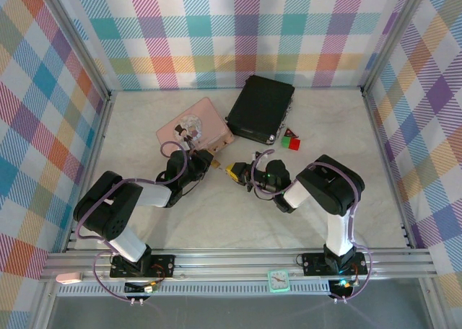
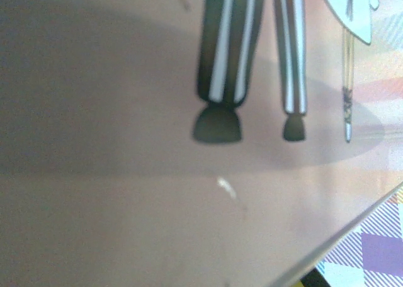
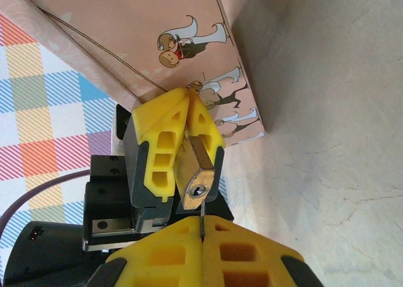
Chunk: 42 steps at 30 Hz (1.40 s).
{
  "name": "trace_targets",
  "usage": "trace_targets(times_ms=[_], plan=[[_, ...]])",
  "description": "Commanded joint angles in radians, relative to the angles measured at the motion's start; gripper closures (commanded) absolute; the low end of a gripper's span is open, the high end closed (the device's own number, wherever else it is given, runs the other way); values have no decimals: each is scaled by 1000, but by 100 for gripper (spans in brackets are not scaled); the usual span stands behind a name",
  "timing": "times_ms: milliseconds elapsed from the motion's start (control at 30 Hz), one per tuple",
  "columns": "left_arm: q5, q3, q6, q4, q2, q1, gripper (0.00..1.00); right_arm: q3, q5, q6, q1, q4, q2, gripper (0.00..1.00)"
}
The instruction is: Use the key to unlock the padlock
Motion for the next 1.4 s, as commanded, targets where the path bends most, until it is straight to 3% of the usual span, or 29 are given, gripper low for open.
trace_targets(times_ms=[0,500,900,1367], plan=[[-17,13,-31,60,-16,-12,100,25,6,7,10,60,13,100],[-24,10,-39,67,-24,-20,100,61,10,6,22,60,34,100],[-31,1,-169,144,-12,-35,100,80,19,12,26,60,70,100],[-15,-1,-189,145,-27,-67,100,144,-1,18,26,60,113,100]])
